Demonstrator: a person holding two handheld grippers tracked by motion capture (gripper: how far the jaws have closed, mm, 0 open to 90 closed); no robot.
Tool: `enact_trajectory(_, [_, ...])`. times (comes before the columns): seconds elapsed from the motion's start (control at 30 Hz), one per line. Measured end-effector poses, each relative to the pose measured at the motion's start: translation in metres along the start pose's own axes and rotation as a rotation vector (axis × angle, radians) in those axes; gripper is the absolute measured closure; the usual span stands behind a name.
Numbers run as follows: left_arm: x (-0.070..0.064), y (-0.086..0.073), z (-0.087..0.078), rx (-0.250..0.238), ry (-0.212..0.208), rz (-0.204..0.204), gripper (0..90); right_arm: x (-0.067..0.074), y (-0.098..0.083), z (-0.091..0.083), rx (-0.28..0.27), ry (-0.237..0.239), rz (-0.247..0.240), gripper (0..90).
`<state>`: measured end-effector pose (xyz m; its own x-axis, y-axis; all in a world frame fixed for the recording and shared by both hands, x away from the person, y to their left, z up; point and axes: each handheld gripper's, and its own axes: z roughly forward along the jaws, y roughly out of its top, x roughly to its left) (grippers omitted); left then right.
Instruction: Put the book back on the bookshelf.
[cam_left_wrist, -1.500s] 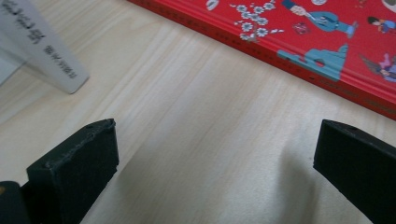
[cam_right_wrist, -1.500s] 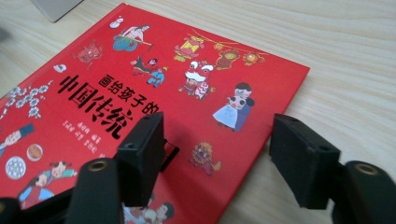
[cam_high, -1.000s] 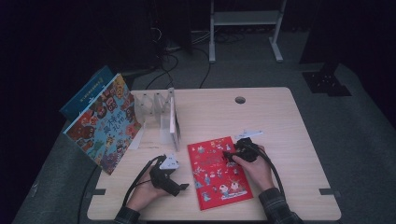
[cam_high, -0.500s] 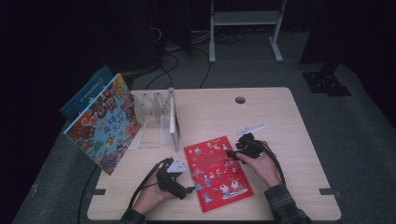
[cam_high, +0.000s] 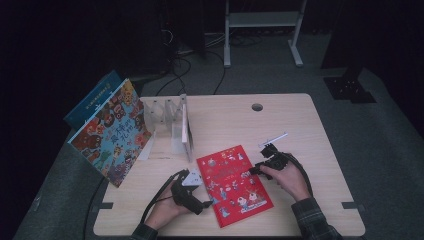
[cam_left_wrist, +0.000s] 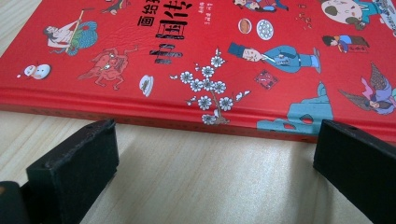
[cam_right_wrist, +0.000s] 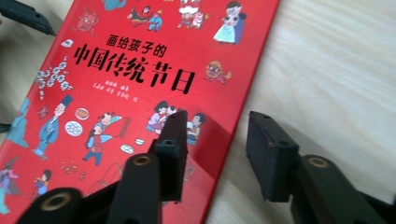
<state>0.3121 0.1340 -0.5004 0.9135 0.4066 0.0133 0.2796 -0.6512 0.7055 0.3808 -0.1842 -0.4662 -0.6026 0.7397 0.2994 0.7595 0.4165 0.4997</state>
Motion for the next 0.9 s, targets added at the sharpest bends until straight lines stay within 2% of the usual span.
enact_trajectory(0.1, [0.000,0.000,0.000,0.001,0.000,0.000,0.0,0.000,0.005,0.004,0.037,0.032,0.021,62.7])
enact_trajectory(0.23, [0.000,0.000,0.000,0.001,-0.001,0.003,0.0,-0.001,0.008,0.008,0.069,0.012,0.035,63.9])
enact_trajectory(0.33, [0.000,0.000,0.000,0.000,-0.002,0.005,0.0,-0.005,0.008,0.008,0.085,0.034,0.071,65.6])
enact_trajectory(0.4, [0.000,0.000,0.000,0.001,-0.003,0.005,0.0,-0.006,0.009,0.007,0.099,0.040,0.074,68.2])
enact_trajectory(0.53, [0.001,0.000,0.000,0.001,-0.006,0.007,0.0,-0.004,0.011,0.004,0.119,0.026,0.049,74.3])
enact_trajectory(0.63, [0.001,0.000,0.001,0.000,-0.010,0.008,0.0,-0.005,0.012,0.001,0.123,0.057,0.070,71.5])
enact_trajectory(0.77, [0.001,0.000,0.001,0.001,-0.011,0.006,0.0,-0.007,0.012,0.005,0.162,0.052,0.081,67.6])
enact_trajectory(0.87, [0.001,0.000,0.001,-0.001,-0.010,0.005,0.0,-0.009,0.011,0.006,0.166,0.072,0.104,66.6])
enact_trajectory(0.9, [0.001,0.000,0.001,0.000,-0.010,0.006,0.0,-0.010,0.010,0.008,0.181,0.094,0.122,65.0])
